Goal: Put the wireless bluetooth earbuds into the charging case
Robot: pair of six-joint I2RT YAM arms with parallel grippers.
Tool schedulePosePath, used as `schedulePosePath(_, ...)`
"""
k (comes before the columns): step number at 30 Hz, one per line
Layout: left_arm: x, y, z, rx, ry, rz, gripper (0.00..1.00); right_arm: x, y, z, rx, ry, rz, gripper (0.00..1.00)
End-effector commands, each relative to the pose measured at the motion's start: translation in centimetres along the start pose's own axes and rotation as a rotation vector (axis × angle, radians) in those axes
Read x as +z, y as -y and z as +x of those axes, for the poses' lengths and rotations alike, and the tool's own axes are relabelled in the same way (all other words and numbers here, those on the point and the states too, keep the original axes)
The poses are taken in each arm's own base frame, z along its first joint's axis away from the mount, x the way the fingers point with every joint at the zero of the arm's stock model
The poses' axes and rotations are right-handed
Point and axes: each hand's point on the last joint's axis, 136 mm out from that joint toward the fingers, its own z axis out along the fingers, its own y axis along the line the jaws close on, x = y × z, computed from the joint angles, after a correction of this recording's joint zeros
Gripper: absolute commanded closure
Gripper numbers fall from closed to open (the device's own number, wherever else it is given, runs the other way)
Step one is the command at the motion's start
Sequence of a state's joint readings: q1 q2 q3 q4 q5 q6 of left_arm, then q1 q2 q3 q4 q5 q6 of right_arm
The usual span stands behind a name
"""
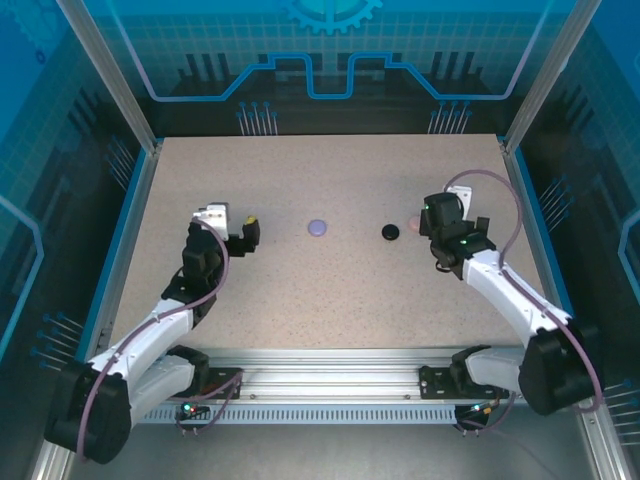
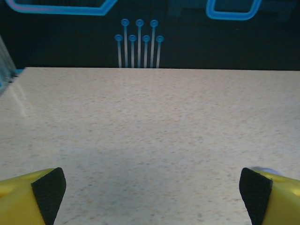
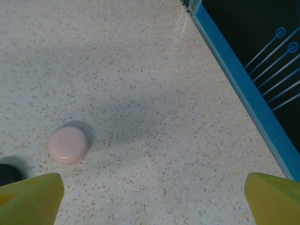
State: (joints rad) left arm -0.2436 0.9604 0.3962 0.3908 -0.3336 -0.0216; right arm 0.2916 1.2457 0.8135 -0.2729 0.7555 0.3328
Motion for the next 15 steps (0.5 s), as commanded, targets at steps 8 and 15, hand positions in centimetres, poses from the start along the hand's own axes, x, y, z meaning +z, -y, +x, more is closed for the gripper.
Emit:
schedulePosePath(8,1.7,-4.9,2.8,-0.032,0.050,-0.138,0.01,5.1,-3.9,1.0,-0.110,0.212,-0.071,0.00)
schedulePosePath(15,4.7,-3.3,6.0,0.031,0.011,-0.051,0.01,4.0,-4.7,1.5,-0.098,0.411,-0.223,0.00)
